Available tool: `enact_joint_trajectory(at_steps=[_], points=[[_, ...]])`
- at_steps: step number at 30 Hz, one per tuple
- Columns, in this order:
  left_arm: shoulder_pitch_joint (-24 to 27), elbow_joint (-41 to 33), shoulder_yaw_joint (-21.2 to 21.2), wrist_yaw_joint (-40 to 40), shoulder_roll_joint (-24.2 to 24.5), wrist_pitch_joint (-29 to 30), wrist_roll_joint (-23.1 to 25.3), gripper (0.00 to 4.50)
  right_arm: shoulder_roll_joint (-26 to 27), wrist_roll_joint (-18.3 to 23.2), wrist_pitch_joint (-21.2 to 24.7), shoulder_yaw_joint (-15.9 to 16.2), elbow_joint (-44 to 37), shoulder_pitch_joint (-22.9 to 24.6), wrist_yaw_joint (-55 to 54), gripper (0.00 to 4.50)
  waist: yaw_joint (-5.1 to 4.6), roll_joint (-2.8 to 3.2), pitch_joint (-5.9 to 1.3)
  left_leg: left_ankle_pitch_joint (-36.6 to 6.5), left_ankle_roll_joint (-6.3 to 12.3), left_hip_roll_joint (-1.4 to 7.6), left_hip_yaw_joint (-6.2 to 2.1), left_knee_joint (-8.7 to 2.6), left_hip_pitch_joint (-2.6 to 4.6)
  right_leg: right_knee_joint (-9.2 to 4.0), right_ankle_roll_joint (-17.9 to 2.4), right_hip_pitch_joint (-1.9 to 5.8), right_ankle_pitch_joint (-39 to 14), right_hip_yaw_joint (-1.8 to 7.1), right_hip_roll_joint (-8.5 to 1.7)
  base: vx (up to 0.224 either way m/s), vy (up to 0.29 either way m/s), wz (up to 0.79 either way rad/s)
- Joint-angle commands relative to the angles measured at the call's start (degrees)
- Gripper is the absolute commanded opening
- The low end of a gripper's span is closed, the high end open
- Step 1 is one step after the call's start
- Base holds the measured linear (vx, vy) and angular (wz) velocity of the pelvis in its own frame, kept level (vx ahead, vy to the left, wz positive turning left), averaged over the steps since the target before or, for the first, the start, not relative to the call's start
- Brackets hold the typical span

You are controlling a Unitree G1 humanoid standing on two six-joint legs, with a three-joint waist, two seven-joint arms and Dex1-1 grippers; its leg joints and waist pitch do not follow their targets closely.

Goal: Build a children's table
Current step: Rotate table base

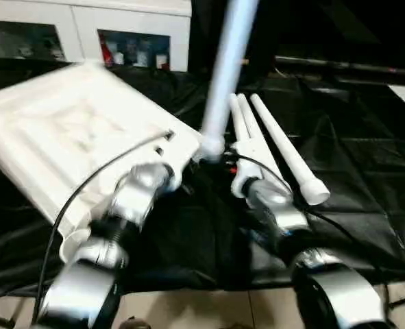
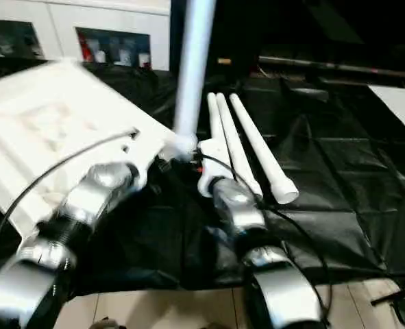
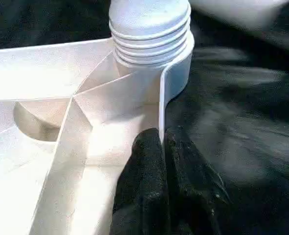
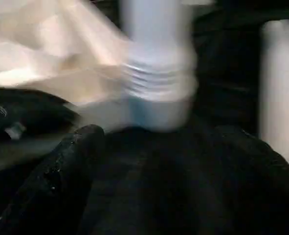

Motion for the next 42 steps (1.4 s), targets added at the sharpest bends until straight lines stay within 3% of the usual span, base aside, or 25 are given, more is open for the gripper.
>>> enact_joint_trajectory(at_steps=[1, 4, 5, 6, 10, 15, 19, 20, 22, 23, 24, 25, 26, 27, 28, 29, 30, 31, 32, 33, 34, 35, 36, 38, 42], points=[[-1.15, 3.15, 2.13, 4.47, 1.31, -1.44, 1.13, 0.0, -0.54, 0.66, -0.31, -1.14, -1.95, 1.13, -0.38, 3.89, 0.45, 0.74, -3.74, -2.38, 3.39, 0.03, 0.1, -3.03, -0.17, -3.67, -12.09, 4.05, 8.31, 2.35, -3.59, 0.0, 0.0, 0.0], [-2.92, 6.5, 2.53, 6.25, 1.79, -3.74, 1.22, 0.0, -0.22, 0.99, 0.23, -1.2, -3.73, 2.14, -0.55, 3.89, 0.18, 0.71, -3.76, -2.36, 4.18, 0.12, 0.14, -2.95, -0.09, -3.71, -13.01, 3.94, 8.42, 2.34, -3.67, 0.0, 0.0, 0.0], [-3.73, 8.06, 2.76, 7.34, 2.1, -4.63, 1.26, 0.0, -0.01, 1.16, 0.42, -1.18, -4.27, 2.36, -0.79, 3.89, 0.08, 1.44, -3.79, -2.53, 4.3, 0.19, 0.17, -2.95, 0.11, -3.74, -13.65, 3.79, 9.4, 2.38, -3.62, 0.0, 0.0, 0.0], [-4.94, 10.34, 3.29, 9.05, 2.5, -6.4, 0.98, 0.44, 0.29, 1.31, 0.82, -0.98, -5.17, 2.67, -1.09, 3.92, 0.18, 1.21, -3.78, -2.38, 4.62, 0.14, 0.17, -2.95, 0.18, -3.63, -13.99, 3.86, 10.56, 2.34, -3.45, 0.0, 0.0, 0.0], [-7.06, 13.58, 5.12, 10.63, 2.31, -10.93, -0.24, 0.69, 0.59, 1.26, 1.31, -0.68, -6.31, 2.84, -1.18, 3.92, 0.39, 1.35, -3.75, -2.65, 4.59, 0.42, 0.12, -3.02, 0.29, -3.57, -14.85, 3.91, 10.69, 2.31, -3.72, 0.0, 0.0, 0.0], [-7.1, 11.92, 6.53, 9.2, 1.39, -16.4, -2.04, 1.14, 0.53, 0.9, 1.99, -0.49, -7.62, 3.31, -0.77, 3.92, 0.96, 1.06, -3.72, -1.7, 4.33, 0.49, 0.22, -2.99, 0.33, -3.32, -15.23, 3.96, 12.44, 2.3, -3.79, 0.0, 0.0, 0.0], [-5.13, 5.18, 7.58, 9.29, 2.54, -15.39, -3.16, 1.44, 0.75, 0.8, 2.32, -0.24, -8.64, 4.04, -0.82, 3.92, 1.18, 1.15, -3.71, -0.91, 4.38, 0.7, 0.2, -2.96, 0.23, -3.1, -15.42, 4.0, 13.65, 2.25, -3.97, 0.0, 0.0, 0.0], [-3.47, 0.79, 8.27, 10.37, 4.31, -13.69, -2.65, 1.44, 0.74, 0.52, 2.6, 0.27, -9.0, 4.41, -0.74, 3.92, 1.11, 0.64, -3.63, -1.47, 4.28, 0.69, 0.28, -3.02, 0.24, -3.23, -15.11, 3.98, 12.56, 2.2, -3.9, 0.0, 0.0, 0.0], [-0.97, -4.95, 9.65, 12.5, 7.21, -10.99, -1.5, 1.7, 0.77, 0.11, 2.92, 0.91, -9.25, 4.75, -0.51, 3.92, 0.69, 0.98, -3.56, -2.49, 3.35, 0.9, 0.11, -3.22, 0.01, -3.19, -14.37, 4.11, 9.87, 2.17, -4.12, 0.0, 0.0, 0.0], [0.6, -7.73, 10.65, 13.88, 8.73, -9.97, -0.69, 1.8, 0.84, -0.11, 2.94, 1.24, -9.41, 4.88, -0.31, 3.92, 0.51, 0.42, -3.52, -2.55, 3.31, 0.8, 0.27, -3.18, 0.1, -3.36, -14.03, 3.98, 9.27, 2.18, -3.91, 0.0, 0.0, 0.0], [0.6, -7.73, 10.65, 13.88, 8.73, -9.97, -0.69, 1.89, 0.84, -0.11, 2.94, 1.24, -9.41, 4.88, -0.31, 3.92, 0.37, 0.79, -3.43, -2.79, 2.99, 0.7, 0.3, -3.19, 0.14, -3.38, -13.67, 3.83, 8.32, 2.26, -3.81, 0.0, 0.0, 0.0], [2.3, -10.28, 11.61, 15.0, 10.15, -9.13, 0.33, 1.89, 0.93, -0.32, 3.04, 1.54, -9.64, 5.06, -0.15, 3.92, 0.32, 0.36, -3.37, -3.03, 2.96, 0.78, 0.43, -3.21, 0.34, -3.54, -13.4, 3.66, 7.56, 2.23, -3.75, 0.0, 0.0, 0.0], [4.74, -13.9, 12.97, 16.22, 11.9, -7.95, 1.7, 2.0, 1.02, -0.59, 3.12, 1.92, -9.77, 5.14, 0.11, 3.92, 0.37, 0.76, -3.4, -2.75, 2.52, 0.89, 0.33, -3.24, 0.33, -3.37, -13.13, 3.66, 7.12, 2.23, -3.82, 0.0, 0.0, 0.0], [7.73, -18.38, 14.6, 17.24, 13.7, -6.43, 3.2, 2.23, 1.11, -0.88, 3.14, 2.36, -9.71, 5.09, 0.46, 3.92, 0.27, 0.05, -3.33, -1.94, 2.64, 1.08, 0.2, -3.32, 0.02, -3.09, -12.94, 3.76, 6.93, 2.15, -3.97, 0.0, 0.0, 0.0], [9.95, -22.03, 16.11, 17.87, 14.72, -4.73, 4.3, 2.26, 1.17, -0.98, 3.31, 2.56, -9.47, 4.9, 0.68, 3.92, 0.24, 0.37, -3.26, -2.31, 2.55, 1.07, 0.28, -3.38, 0.21, -3.32, -12.8, 3.53, 6.18, 2.14, -3.9, 0.0, 0.0, 0.0], [11.57, -24.7, 17.11, 18.22, 15.42, -3.43, 4.89, 2.26, 1.26, -1.03, 3.48, 2.75, -9.47, 4.88, 0.76, 3.92, 0.17, -0.06, -3.17, -2.69, 2.54, 1.2, 0.4, -3.35, 0.47, -3.36, -12.8, 3.22, 5.44, 2.11, -3.85, 0.0, 0.0, 0.0], [13.36, -28.05, 18.72, 18.8, 15.96, -1.81, 5.84, 2.31, 1.21, -1.25, 3.47, 3.02, -9.25, 4.63, 0.92, 3.92, 0.21, 0.36, -3.2, -2.07, 2.19, 1.32, 0.36, -3.39, 0.53, -3.21, -12.8, 3.16, 6.1, 2.09, -3.78, 0.0, 0.0, 0.0], [14.35, -29.82, 19.38, 19.02, 16.3, -0.78, 6.31, 2.31, 1.19, -1.3, 3.5, 3.18, -9.18, 4.53, 0.96, 3.92, 0.23, 0.34, -3.12, -1.81, 2.2, 1.2, 0.41, -3.35, 0.59, -3.26, -12.68, 3.01, 6.56, 2.08, -3.61, 0.0, 0.0, 0.0], [17.55, -35.32, 21.62, 19.64, 17.39, 2.5, 7.86, 2.31, 1.18, -1.5, 3.6, 3.67, -8.96, 4.23, 1.03, 3.92, 0.46, -0.77, -3.15, -1.39, 2.14, 1.25, 0.5, -3.29, 0.71, -3.12, -12.65, 3.05, 7.1, 2.03, -3.62, 0.0, 0.0, 0.0], [20.43, -39.63, 23.73, 19.36, 18.34, 5.67, 9.34, 2.43, 1.11, -1.7, 3.55, 4.01, -8.65, 3.89, 1.26, 3.92, 0.43, -0.47, -2.94, -1.35, 2.06, 1.18, 0.4, -3.42, 0.48, -3.11, -12.47, 2.99, 6.92, 2.05, -3.59, 0.0, 0.0, 0.0], [20.43, -39.63, 23.73, 19.36, 18.34, 5.67, 9.34, 2.65, 1.11, -1.7, 3.55, 4.01, -8.65, 3.89, 1.26, 3.92, 0.49, -0.29, -3.01, -1.64, 1.73, 1.31, 0.44, -3.39, 0.75, -3.09, -12.45, 2.87, 6.92, 2.01, -3.68, 0.0, 0.0, 0.0], [23.15, -43.07, 25.34, 19.02, 19.45, 8.74, 10.36, 2.67, 1.12, -1.81, 3.55, 4.23, -8.52, 3.7, 1.38, 3.92, 0.58, -0.59, -2.82, -1.99, 1.54, 1.04, 0.6, -3.38, 0.96, -3.3, -11.91, 2.57, 6.67, 2.0, -3.27, 0.0, 0.0, 0.0], [24.22, -44.23, 26.06, 18.81, 19.85, 9.76, 10.71, 2.67, 1.14, -1.85, 3.57, 4.29, -8.49, 3.65, 1.38, 3.92, 0.31, -1.02, -2.72, -2.54, 1.11, 1.07, 0.33, -3.58, 0.44, -3.17, -11.45, 2.92, 5.64, 1.98, -3.35, 0.0, 0.0, 0.0], [29.51, -48.94, 28.91, 17.43, 22.21, 14.65, 12.14, 2.67, 1.23, -2.22, 3.83, 4.4, -8.32, 3.36, 1.36, 3.92, 0.32, -1.56, -2.59, -4.01, 0.74, 1.05, 0.4, -3.57, 0.55, -3.42, -10.6, 2.68, 2.84, 2.06, -3.39, 0.0, 0.0, 0.0], [37.23, -52.98, 30.87, 11.87, 26.86, 23.81, 14.47, 2.67, 1.01, -2.43, 3.86, 4.65, -7.78, 3.28, 1.87, 3.92, 0.47, -1.68, -2.41, -7.44, -0.18, 0.95, 0.43, -3.65, 0.84, -3.86, -9.23, 2.08, -1.42, 2.21, -3.33, 0.0, 0.0, 0.0]])
